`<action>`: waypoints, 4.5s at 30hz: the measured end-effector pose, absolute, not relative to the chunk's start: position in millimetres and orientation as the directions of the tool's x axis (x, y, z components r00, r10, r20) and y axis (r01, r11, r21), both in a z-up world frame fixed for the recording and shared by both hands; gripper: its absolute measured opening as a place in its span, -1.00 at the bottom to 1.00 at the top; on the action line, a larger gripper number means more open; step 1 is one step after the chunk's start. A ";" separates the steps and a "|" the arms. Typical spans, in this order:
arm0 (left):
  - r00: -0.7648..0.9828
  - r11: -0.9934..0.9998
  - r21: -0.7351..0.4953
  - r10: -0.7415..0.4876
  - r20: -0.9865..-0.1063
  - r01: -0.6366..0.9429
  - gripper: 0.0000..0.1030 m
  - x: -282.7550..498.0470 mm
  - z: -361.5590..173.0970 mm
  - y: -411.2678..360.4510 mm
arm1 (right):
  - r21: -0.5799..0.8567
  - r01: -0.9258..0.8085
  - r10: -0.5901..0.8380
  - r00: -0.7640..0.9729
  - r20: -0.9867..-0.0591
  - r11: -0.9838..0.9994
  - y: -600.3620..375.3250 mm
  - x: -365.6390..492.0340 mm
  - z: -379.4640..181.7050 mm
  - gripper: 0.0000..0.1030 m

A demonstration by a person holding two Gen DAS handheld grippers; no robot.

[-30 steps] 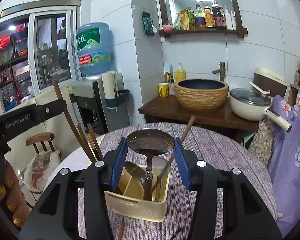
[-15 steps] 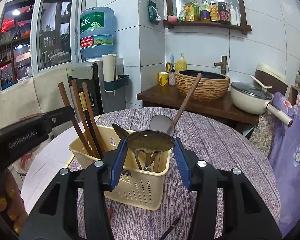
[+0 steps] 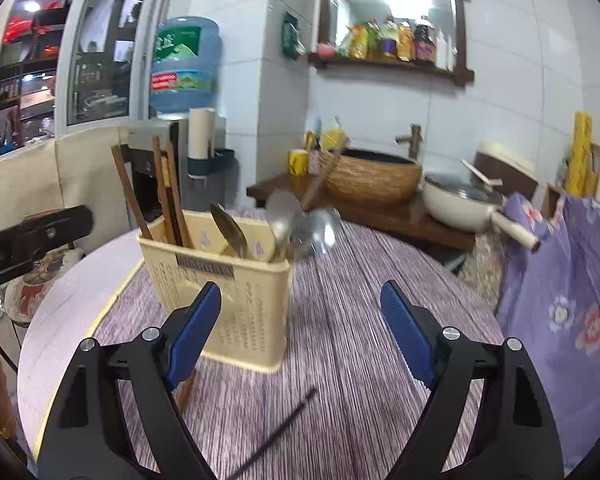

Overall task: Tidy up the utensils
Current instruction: 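Move the left tool to the last wooden chopstick while the right tool nears the black chopstick, then close the left tool on the wooden chopstick while the right tool grasps the black chopstick, then lift both chopsticks upright and carry them over the cream basket with both tools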

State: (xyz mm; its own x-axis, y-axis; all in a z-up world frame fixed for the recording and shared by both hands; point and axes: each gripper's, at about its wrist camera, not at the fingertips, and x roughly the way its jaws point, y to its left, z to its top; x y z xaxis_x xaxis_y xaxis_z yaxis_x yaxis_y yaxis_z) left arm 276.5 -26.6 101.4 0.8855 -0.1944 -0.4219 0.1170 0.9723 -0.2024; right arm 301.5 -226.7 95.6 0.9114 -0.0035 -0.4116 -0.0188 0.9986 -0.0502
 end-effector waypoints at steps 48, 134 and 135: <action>0.684 0.978 -0.165 -0.207 -0.700 0.127 0.42 235.7 -13.4 -44.0 | 0.075 -0.138 0.136 0.516 -0.846 0.988 -240.3 261.1 -25.7 -0.77; 0.769 0.961 -0.188 -0.274 -0.577 0.202 -0.85 261.2 71.0 -65.9 | 0.208 -0.254 0.327 0.769 -0.549 0.945 -253.9 284.6 85.0 -0.84; 0.780 0.960 -0.193 -0.279 -0.561 0.204 -0.85 257.5 77.4 -63.2 | 0.207 -0.262 0.334 0.773 -0.539 0.942 -255.0 280.0 91.7 -0.84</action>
